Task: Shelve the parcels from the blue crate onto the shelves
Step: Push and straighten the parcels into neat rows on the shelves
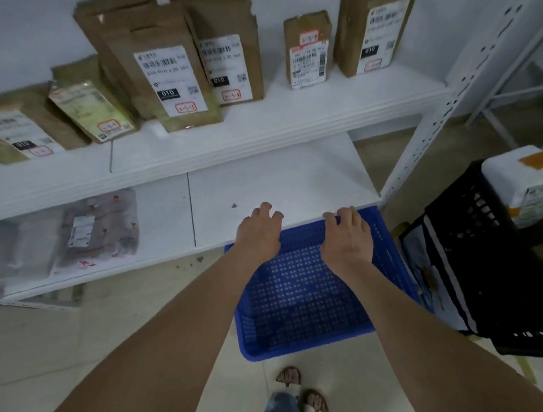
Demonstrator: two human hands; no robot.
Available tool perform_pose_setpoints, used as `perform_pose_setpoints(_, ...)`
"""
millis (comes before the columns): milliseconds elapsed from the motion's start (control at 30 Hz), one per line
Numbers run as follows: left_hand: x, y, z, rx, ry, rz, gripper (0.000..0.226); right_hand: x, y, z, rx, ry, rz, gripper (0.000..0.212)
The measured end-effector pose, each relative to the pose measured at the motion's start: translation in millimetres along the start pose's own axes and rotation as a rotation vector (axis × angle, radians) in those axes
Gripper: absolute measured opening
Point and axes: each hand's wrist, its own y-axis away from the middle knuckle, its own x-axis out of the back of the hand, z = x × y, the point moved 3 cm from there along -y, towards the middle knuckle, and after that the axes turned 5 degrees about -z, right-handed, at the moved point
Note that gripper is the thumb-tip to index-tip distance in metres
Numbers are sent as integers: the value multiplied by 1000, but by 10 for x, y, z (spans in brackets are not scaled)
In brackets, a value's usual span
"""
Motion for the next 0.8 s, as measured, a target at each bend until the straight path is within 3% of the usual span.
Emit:
perform_pose_setpoints(300,1234,793,-603,227,-46,308,56,1208,229,-1208,332,-4,331,58)
perform_pose_setpoints(600,2073,1729,-1351,342,-109,527,48,2043,713,-2334,460,39,517,55)
perform_pose_setpoints(800,2456,2222,-2083,302,-160,645,53,2448,1019,-3169,489,62,657,53)
